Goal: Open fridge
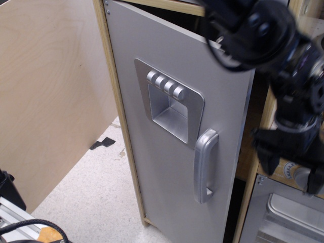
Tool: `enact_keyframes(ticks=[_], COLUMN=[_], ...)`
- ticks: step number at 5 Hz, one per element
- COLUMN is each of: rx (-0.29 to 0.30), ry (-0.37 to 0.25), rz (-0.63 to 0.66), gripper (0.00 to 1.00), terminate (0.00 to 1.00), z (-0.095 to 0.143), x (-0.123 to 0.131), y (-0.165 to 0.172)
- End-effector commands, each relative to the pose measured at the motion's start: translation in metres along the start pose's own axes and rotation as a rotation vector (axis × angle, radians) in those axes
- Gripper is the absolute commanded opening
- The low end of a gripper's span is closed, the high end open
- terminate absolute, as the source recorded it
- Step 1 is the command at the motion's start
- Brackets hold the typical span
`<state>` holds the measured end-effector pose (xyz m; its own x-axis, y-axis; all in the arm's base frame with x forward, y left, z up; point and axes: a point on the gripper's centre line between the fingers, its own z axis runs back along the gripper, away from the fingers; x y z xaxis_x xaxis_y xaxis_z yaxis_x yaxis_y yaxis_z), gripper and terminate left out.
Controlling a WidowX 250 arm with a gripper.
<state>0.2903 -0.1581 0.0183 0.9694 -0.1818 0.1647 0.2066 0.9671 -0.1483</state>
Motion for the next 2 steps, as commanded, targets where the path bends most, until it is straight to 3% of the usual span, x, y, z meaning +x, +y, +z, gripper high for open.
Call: enact_keyframes(ticks=[1,2], rx=[0.074,0.091], ry=[-0.040,-0.025], rz=[-0.147,-0.117], gripper=[1.00,1.00], terminate=[0.00,0.00], z=[0.030,0.034], x=[0.033,0.028], y=[0.038,0.052])
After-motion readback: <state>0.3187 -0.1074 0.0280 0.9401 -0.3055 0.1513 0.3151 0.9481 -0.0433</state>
